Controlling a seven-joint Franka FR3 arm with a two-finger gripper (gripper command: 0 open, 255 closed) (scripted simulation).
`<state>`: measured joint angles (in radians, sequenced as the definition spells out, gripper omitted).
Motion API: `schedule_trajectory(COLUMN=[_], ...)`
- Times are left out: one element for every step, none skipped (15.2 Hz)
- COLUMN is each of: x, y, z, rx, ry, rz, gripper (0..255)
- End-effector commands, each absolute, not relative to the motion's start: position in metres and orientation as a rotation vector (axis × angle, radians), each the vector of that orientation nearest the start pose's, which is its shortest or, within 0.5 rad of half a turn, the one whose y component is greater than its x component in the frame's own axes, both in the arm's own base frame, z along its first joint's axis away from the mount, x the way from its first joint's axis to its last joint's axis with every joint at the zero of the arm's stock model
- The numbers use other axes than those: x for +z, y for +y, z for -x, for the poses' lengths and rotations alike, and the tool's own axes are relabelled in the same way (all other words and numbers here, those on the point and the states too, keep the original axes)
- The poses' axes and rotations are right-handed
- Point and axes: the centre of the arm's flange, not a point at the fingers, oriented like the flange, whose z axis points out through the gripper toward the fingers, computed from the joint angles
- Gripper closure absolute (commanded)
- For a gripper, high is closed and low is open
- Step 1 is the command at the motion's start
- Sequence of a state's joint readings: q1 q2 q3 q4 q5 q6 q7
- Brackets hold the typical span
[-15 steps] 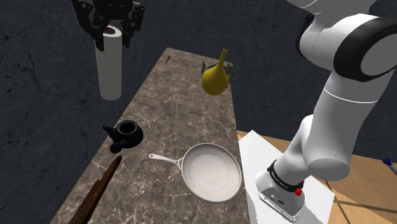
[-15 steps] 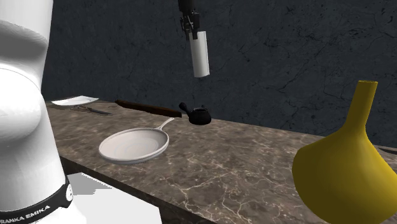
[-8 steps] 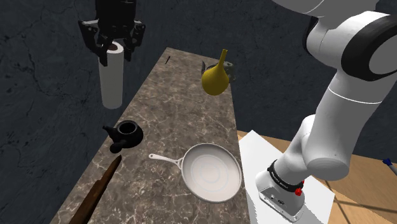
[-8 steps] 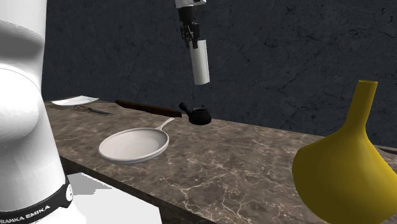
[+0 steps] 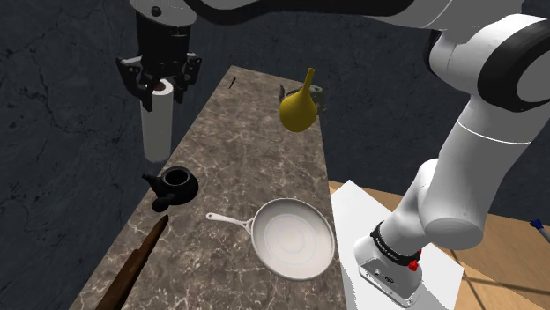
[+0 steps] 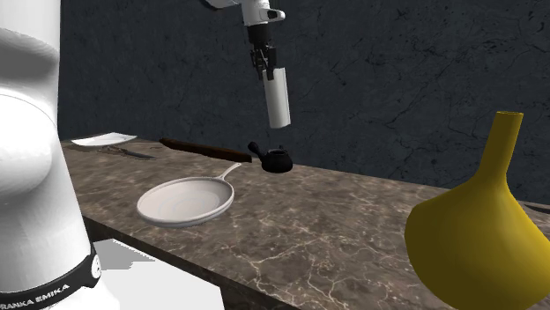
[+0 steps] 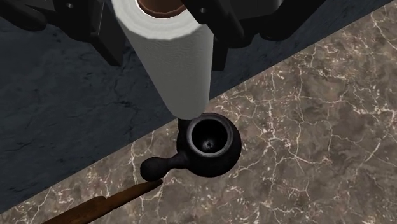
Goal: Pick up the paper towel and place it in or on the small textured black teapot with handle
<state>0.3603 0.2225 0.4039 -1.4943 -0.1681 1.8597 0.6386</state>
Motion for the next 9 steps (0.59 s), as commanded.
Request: schedule_trajectory(x=[0.555, 0.550, 0.544, 0.539, 0.534, 0.528, 0.523, 0.518, 0.510], y=[0.415, 0.415, 0.415, 0.415, 0.415, 0.415, 0.415, 0.415, 0.415], z=[-0.490, -0.490, -0.490, -0.490, -0.490, -0.490, -0.490, -0.490, -0.490], rx=[-0.269, -0.269, -0.269, -0.269, -0.269, -0.269, -0.269, -0.269, -0.269], ry=[-0.223, -0.223, -0.223, -0.223, -0.223, -0.223, -0.223, -0.223, -0.223], rz=[3.078, 3.078, 3.078, 3.078, 3.078, 3.078, 3.078, 3.078, 3.078], gripper=[255, 255, 255, 255, 255, 255, 255, 255, 255])
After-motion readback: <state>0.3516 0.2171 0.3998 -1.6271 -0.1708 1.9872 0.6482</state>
